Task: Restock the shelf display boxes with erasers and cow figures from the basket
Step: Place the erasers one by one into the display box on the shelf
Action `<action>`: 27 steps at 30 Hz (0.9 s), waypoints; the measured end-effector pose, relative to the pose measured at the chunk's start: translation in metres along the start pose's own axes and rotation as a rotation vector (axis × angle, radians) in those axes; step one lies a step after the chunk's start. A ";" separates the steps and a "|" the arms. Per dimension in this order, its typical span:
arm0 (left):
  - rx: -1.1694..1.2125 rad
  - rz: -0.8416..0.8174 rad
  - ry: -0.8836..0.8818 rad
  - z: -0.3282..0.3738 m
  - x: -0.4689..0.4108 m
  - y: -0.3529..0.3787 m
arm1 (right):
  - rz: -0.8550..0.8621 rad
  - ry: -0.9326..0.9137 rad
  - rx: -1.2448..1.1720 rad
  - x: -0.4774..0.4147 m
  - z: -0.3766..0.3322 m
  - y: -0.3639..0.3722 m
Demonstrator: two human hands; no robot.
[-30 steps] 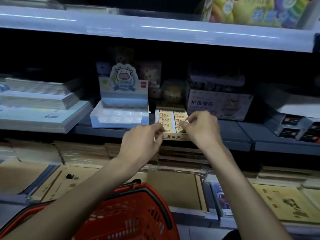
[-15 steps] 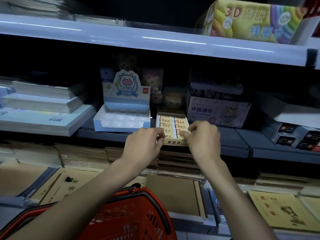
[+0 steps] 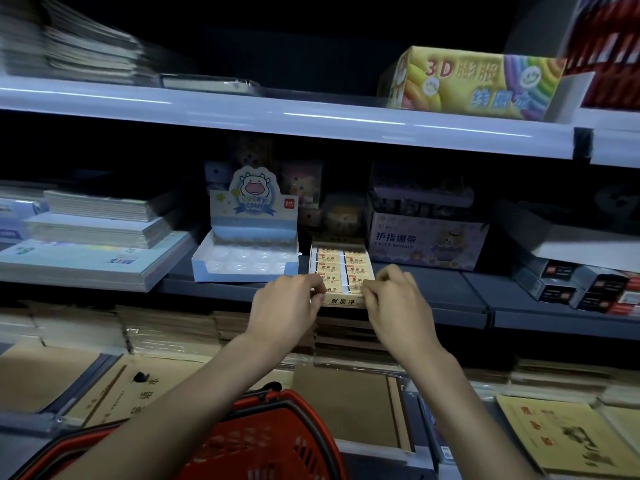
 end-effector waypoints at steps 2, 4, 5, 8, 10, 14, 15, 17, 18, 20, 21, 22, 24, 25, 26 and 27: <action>0.010 -0.015 -0.002 0.000 -0.002 -0.002 | -0.002 0.113 -0.299 -0.006 0.017 -0.002; 0.032 -0.035 -0.005 -0.001 -0.005 -0.003 | -0.089 0.312 -0.724 -0.011 0.038 0.008; 0.049 -0.044 -0.012 -0.002 -0.006 -0.003 | -0.146 0.415 -0.913 -0.010 0.044 0.016; 0.094 -0.049 -0.031 -0.005 -0.008 -0.003 | -0.258 0.614 -1.211 -0.007 0.047 0.033; 0.138 -0.044 -0.046 -0.009 -0.009 -0.001 | -0.268 0.675 -1.255 -0.009 0.046 0.039; 0.179 -0.040 -0.052 -0.014 -0.011 0.002 | -0.313 0.777 -1.275 -0.012 0.047 0.050; 0.174 -0.037 -0.051 -0.014 -0.011 0.002 | -0.321 0.786 -1.249 -0.011 0.047 0.051; 0.162 -0.033 -0.055 -0.013 -0.010 0.002 | -0.296 0.786 -1.139 -0.011 0.048 0.048; 0.155 -0.034 -0.056 -0.012 -0.010 0.002 | -0.262 0.770 -1.090 -0.011 0.047 0.045; 0.147 -0.040 -0.061 -0.011 -0.011 0.000 | -0.152 0.679 -0.958 -0.014 0.043 0.034; 0.145 -0.045 -0.064 -0.011 -0.012 0.000 | -0.075 0.578 -0.818 -0.016 0.038 0.022; 0.138 -0.048 -0.066 -0.010 -0.012 -0.001 | -0.004 0.453 -0.628 -0.016 0.029 0.011; 0.124 -0.044 -0.068 -0.009 -0.011 -0.002 | 0.113 0.244 -0.253 -0.009 0.009 -0.008; 0.126 -0.037 -0.067 -0.009 -0.011 -0.002 | 0.132 0.186 -0.119 -0.004 0.000 -0.011; 0.130 -0.030 -0.062 -0.009 -0.011 -0.002 | 0.130 0.138 -0.023 0.000 -0.006 -0.012; 0.133 -0.023 -0.057 -0.009 -0.010 -0.002 | 0.122 0.090 0.043 0.004 -0.011 -0.009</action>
Point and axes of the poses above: each hand's wrist, its own x-axis away from the middle knuckle, its own y-axis out of the palm, z = x × y, the point moved 8 cm from there along -x, towards the middle knuckle, and after that the axes turned 6 degrees about -z, right-handed, at the moved point
